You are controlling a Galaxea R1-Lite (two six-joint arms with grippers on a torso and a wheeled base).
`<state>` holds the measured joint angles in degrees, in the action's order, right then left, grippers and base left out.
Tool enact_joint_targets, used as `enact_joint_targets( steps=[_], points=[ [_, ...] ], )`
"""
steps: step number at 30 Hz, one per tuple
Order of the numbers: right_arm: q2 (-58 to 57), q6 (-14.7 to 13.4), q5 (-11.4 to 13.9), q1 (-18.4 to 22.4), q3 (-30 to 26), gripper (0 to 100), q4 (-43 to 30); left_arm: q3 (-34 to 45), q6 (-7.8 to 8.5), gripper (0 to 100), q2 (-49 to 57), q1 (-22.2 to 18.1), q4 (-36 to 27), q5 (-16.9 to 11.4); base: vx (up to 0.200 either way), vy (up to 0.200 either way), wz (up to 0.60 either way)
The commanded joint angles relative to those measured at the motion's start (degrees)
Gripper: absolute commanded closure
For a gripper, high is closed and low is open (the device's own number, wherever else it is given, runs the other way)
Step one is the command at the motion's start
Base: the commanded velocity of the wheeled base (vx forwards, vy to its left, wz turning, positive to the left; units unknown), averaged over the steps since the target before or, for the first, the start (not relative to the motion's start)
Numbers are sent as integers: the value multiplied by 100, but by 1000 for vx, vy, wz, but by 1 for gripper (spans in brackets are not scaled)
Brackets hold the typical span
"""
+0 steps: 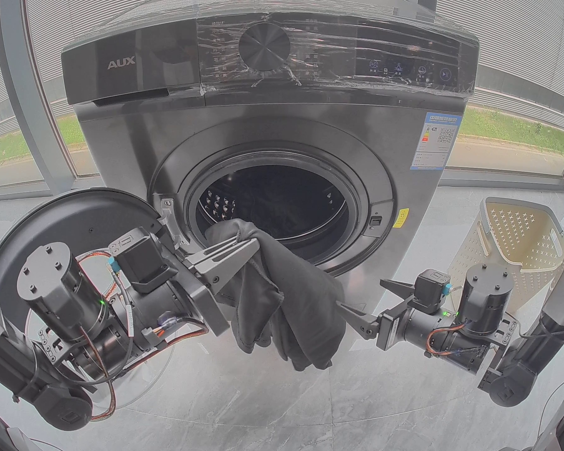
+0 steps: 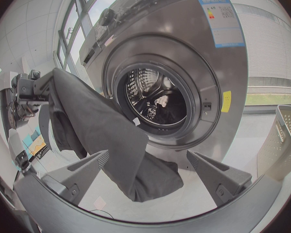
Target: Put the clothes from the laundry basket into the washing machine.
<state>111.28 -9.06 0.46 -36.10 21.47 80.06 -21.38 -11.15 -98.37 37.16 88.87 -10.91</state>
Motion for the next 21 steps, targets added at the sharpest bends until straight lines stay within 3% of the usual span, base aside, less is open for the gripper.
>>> enact_joint_targets(
  steps=[1, 5, 14, 15, 16, 21],
  points=[
    [325, 9, 182, 199, -213, 0, 89, 29, -1, 100, 81, 2, -1, -25, 0, 0, 0],
    [711, -35, 622, 164, -363, 0, 696, 29, -1, 100, 72, 2, -1, -43, 0, 0, 0],
    [1142, -123, 1044, 50, -310, 0, 933, 55, 8, 100, 72, 2, -1, -43, 0, 0, 0],
    [1168, -246, 1131, -11, -283, 0, 933, 64, 8, 100, 72, 2, -1, -43, 0, 0, 0],
    [1160, -580, 1369, -143, -196, 0, 933, 90, 8, 100, 72, 2, -1, -43, 0, 0, 0],
    [1160, -905, 1720, -240, 15, 0, 942, 117, 8, 100, 81, 2, -1, -43, 0, 0, 0]
  ],
)
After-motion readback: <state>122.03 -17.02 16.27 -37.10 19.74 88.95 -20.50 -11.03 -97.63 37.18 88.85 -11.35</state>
